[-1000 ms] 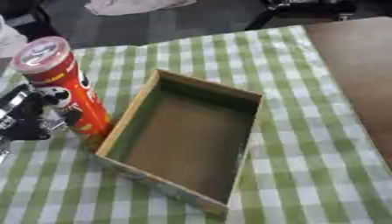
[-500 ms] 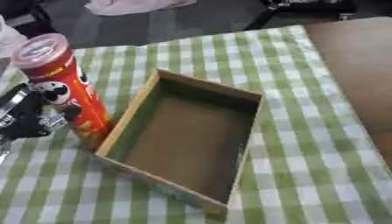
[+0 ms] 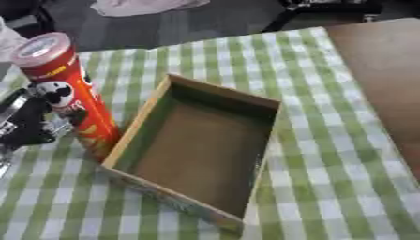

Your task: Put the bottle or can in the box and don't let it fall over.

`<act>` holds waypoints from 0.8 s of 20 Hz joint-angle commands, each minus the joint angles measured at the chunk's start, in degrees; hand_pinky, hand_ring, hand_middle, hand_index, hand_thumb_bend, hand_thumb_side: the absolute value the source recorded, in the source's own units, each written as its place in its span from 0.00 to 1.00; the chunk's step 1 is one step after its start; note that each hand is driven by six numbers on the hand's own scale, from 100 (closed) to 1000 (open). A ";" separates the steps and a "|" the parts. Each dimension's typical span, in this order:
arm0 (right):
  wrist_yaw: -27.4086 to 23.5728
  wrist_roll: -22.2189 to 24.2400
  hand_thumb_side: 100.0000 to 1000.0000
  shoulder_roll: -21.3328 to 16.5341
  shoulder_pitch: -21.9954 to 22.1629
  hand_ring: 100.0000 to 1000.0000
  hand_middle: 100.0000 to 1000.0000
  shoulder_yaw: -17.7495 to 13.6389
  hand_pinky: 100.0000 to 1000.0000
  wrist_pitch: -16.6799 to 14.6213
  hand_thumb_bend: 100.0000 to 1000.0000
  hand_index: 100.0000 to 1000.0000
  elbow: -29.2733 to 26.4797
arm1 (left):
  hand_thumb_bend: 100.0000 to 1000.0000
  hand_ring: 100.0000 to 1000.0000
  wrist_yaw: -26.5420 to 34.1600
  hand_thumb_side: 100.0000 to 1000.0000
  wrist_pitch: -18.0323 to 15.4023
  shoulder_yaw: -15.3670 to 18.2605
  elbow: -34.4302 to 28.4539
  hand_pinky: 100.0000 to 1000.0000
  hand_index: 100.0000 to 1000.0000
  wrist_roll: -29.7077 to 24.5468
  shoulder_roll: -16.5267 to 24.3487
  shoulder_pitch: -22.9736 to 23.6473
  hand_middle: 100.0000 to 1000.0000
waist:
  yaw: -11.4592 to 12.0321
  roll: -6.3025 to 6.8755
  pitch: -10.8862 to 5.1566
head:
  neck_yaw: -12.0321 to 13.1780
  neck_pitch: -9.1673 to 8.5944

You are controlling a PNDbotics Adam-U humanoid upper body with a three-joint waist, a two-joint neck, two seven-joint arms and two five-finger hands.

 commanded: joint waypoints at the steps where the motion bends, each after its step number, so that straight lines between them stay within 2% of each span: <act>1: 0.22 -0.07 0.28 -1.29 -0.78 1.00 1.00 -0.39 1.00 0.09 0.30 1.00 -0.54 | 0.00 0.28 -1.20 0.07 -0.40 0.95 -1.98 0.68 0.04 1.28 1.47 -0.59 0.40 | 0.09 -0.21 -0.89 | -0.19 -0.21; 4: 0.21 -0.06 0.29 -1.37 -0.78 1.00 1.00 -0.39 1.00 0.12 0.30 1.00 -0.51 | 0.00 0.28 -1.87 0.07 -0.71 1.34 -2.99 0.68 0.04 1.53 1.99 -0.48 0.40 | 0.15 -0.14 -0.95 | -0.33 -0.20; 6: 0.22 -0.08 0.29 -1.42 -0.77 1.00 1.00 -0.44 1.00 0.14 0.30 1.00 -0.49 | 0.00 0.28 -2.50 0.00 -1.12 1.67 -3.80 0.69 0.04 1.61 2.61 -0.35 0.39 | 0.19 -0.07 -0.99 | -0.43 -0.14; 11: 0.21 -0.12 0.29 -1.57 -0.72 1.00 1.00 -0.48 1.00 0.23 0.30 1.00 -0.49 | 0.00 0.28 -5.54 0.00 -1.54 3.07 -4.91 0.69 0.03 2.35 3.86 0.11 0.39 | 0.35 0.09 -1.13 | -0.72 0.00; 16: 0.23 -0.20 0.29 -1.75 -0.58 1.00 1.00 -0.54 1.00 0.25 0.30 1.00 -0.51 | 0.00 0.27 -3.95 0.00 -1.64 4.82 -6.27 0.67 0.03 2.96 4.96 0.01 0.38 | 0.55 0.24 -1.29 | -1.15 0.37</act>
